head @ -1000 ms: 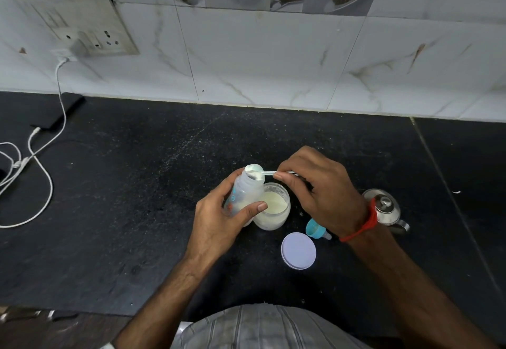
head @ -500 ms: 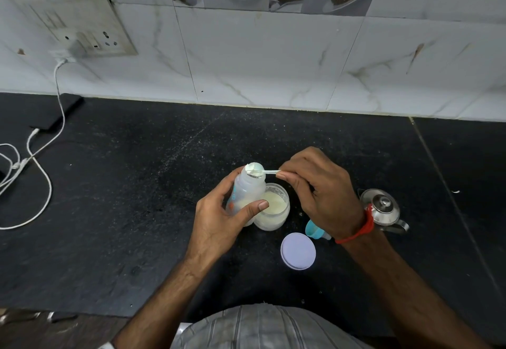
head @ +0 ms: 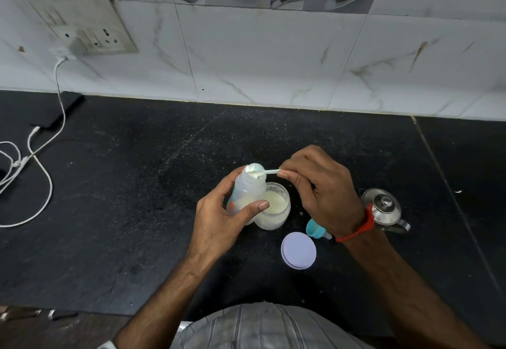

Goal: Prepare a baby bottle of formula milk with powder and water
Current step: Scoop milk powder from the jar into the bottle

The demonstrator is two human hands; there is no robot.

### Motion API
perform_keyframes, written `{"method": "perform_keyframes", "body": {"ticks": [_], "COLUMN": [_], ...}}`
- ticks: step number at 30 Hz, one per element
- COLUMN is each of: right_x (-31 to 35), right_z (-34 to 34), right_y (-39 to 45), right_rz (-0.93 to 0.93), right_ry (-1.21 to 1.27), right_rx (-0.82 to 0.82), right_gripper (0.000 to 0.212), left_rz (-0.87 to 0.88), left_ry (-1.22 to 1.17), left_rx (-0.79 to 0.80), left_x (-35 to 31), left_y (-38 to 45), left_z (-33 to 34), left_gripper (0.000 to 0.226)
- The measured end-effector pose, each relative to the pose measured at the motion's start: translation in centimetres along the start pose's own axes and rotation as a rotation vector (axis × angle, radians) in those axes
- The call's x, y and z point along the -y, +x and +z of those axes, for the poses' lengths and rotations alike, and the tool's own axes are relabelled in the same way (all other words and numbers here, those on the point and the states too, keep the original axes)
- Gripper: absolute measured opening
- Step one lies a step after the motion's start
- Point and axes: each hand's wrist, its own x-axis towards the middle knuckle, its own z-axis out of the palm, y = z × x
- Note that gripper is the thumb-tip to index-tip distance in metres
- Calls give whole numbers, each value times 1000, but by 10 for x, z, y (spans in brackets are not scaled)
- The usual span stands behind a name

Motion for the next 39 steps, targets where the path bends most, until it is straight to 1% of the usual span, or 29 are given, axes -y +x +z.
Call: {"method": "perform_keyframes", "body": {"ticks": [12,27,31,35,39], "right_x": [2,2,3,2,4], "right_z": [2,4,4,5,4], "right_y": [-7,-11,-12,-14,-16], "right_rz": [40,48,43,-5,19], "right_ry": [35,66,43,-6,17], "right_rx": [-13,36,23,-1,-37], "right_gripper": [23,24,24,24,24], "left_rz": [-8,-14,-18,-25,-45], "left_ry": [-12,-18,-36,-54,-96], "left_rx": [7,11,4,20,27], "left_x": [2,8,10,13,14], "left_y": [-3,-6,-6,-6,-5], "left_z": [1,1,3,4,5], "left_gripper": [64,64,64,66,65]}}
